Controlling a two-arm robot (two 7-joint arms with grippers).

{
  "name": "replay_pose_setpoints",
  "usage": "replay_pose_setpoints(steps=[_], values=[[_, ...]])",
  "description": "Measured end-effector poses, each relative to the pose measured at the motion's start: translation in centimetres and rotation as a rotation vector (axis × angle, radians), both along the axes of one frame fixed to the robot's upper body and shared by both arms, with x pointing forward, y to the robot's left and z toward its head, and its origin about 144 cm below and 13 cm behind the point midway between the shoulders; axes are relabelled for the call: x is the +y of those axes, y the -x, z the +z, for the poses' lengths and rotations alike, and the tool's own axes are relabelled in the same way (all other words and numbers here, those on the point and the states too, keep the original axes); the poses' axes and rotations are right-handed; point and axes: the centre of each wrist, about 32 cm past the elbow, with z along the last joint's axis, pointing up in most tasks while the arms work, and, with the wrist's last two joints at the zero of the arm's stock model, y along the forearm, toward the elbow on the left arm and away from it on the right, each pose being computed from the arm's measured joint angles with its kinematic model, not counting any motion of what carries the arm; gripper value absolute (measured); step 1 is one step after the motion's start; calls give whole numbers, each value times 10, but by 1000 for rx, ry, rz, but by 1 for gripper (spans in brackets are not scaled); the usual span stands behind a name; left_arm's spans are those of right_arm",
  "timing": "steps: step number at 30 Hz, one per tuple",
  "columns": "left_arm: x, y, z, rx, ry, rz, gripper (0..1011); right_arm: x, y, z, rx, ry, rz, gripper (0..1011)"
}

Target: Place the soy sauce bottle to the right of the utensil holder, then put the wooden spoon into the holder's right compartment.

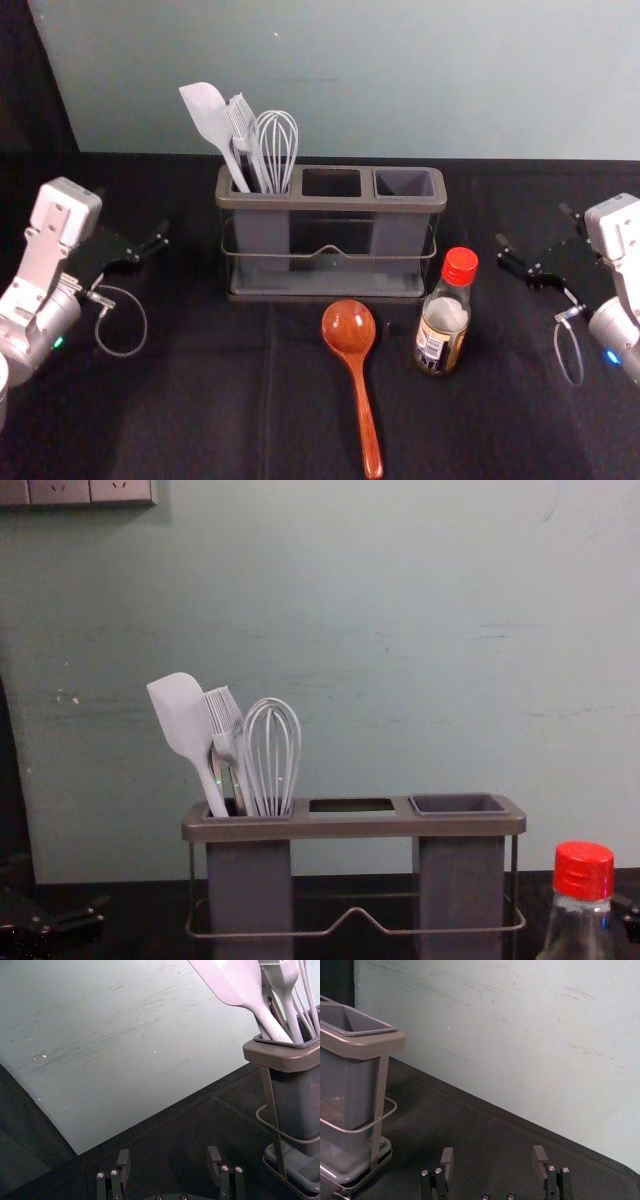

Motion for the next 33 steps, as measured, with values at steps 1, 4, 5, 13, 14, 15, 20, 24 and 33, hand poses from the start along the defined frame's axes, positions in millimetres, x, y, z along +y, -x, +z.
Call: replay_pose_setpoints(steps=[1, 4, 5, 13, 14, 15, 20, 24, 33], values=[[0, 0, 0, 0, 0, 0, 1005, 0, 0, 0, 0, 0, 0, 1004], [0, 0, 0, 0, 0, 0, 1005, 0, 0, 0, 0, 0, 0, 1004], [0, 0, 0, 0, 0, 0, 1005, 0, 0, 0, 0, 0, 0, 1004], [0, 0, 0, 0, 0, 0, 1005, 0, 0, 0, 0, 0, 0, 1004], [0, 0, 0, 0, 0, 0, 1005, 0, 0, 0, 0, 0, 0, 1004], [0, 0, 0, 0, 0, 0, 1005, 0, 0, 0, 0, 0, 0, 1004], [0, 0, 0, 0, 0, 0, 1005, 0, 0, 0, 0, 0, 0, 1004], [0, 0, 0, 0, 0, 0, 1005, 0, 0, 0, 0, 0, 0, 1004], [0, 0, 0, 0, 0, 0, 1005, 0, 0, 0, 0, 0, 0, 1004]])
